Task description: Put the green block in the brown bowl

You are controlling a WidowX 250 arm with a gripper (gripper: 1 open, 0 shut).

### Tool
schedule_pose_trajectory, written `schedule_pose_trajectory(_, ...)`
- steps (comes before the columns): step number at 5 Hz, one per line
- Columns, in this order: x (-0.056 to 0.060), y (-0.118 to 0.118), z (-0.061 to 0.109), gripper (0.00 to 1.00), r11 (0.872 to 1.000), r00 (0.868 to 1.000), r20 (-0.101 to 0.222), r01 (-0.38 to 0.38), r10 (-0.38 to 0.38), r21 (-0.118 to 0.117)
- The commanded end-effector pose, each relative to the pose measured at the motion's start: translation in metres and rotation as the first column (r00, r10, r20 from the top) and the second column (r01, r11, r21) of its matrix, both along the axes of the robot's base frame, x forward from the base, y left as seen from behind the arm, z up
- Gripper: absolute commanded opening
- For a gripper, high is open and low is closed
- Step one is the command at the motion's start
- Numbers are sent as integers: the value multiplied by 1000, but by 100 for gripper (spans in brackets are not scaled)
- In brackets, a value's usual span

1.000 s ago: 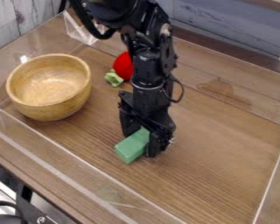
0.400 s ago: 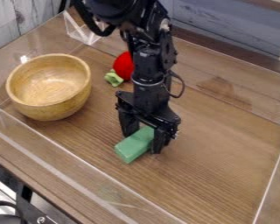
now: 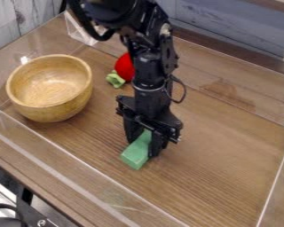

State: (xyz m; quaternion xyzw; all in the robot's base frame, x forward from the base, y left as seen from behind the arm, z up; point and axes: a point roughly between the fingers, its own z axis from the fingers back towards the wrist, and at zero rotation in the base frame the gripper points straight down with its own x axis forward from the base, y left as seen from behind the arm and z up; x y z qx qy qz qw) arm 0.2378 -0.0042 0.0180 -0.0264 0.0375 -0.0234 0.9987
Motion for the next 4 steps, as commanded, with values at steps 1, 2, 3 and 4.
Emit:
schedule_pose_trajectory(1,-4,0,15,0,1000,999,44,-30,30,0)
schedule_pose_trajectory(2,5,-2,15,0,1000,999,51,15,-15,1)
schedule_pose_trajectory(3,15,-3,22,0,998,996,69,55,-56,3)
schedule_pose_trajectory(4,26,-2,38,0,996,991,104,88,-89,10)
